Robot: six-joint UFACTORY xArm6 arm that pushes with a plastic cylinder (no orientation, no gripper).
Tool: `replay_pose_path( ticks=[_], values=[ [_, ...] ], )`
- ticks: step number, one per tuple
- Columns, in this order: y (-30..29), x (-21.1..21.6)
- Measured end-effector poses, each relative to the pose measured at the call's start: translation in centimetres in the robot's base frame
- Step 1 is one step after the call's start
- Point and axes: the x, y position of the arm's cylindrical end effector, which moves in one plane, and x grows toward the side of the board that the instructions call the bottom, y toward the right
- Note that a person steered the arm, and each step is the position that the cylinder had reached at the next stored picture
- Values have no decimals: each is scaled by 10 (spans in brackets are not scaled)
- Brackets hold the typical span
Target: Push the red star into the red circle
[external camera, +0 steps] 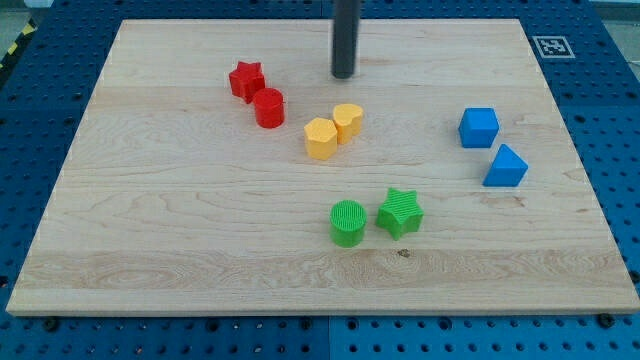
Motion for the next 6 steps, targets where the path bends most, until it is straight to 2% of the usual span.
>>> replay_pose_path(
  ticks=[2,3,4,6],
  values=[
    [-151,-7],
    [-180,2],
    [-172,24],
    [-134,27]
  ],
)
